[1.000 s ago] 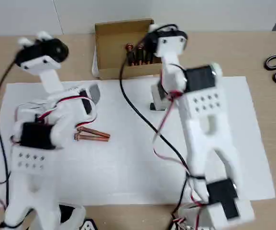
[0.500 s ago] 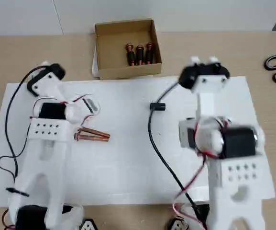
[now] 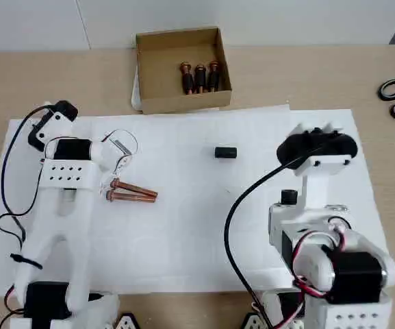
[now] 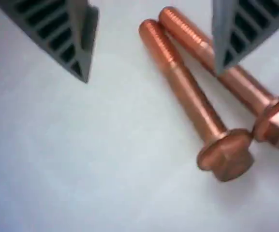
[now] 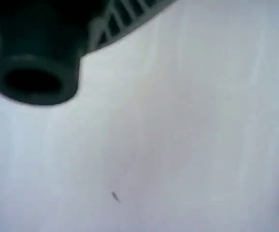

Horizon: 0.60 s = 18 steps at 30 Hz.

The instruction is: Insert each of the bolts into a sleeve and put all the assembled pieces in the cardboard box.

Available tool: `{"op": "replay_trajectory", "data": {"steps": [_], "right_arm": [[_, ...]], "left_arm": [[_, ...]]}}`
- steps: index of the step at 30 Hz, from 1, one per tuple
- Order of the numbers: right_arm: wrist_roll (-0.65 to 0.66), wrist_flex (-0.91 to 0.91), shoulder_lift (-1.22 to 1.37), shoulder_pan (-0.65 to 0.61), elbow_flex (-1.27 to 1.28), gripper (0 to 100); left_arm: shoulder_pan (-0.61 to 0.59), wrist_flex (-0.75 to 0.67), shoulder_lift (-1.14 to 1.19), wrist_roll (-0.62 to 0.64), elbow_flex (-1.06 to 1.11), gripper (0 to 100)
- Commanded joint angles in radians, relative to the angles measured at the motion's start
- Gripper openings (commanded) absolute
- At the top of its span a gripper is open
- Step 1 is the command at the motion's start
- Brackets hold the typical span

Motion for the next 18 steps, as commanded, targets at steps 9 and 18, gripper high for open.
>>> {"op": "replay_trajectory", "data": {"steps": [9, 18], "right_arm": [[-0.012, 0.002, -0.033, 0.008, -0.005, 0.3], [-0.012, 0.002, -0.033, 0.008, -0.005, 0.3]], "left_arm": [[-0.003, -0.04, -0.003, 0.089, -0.016, 16], [0.0, -0.18, -0.003, 0.089, 0.11, 16]]}}
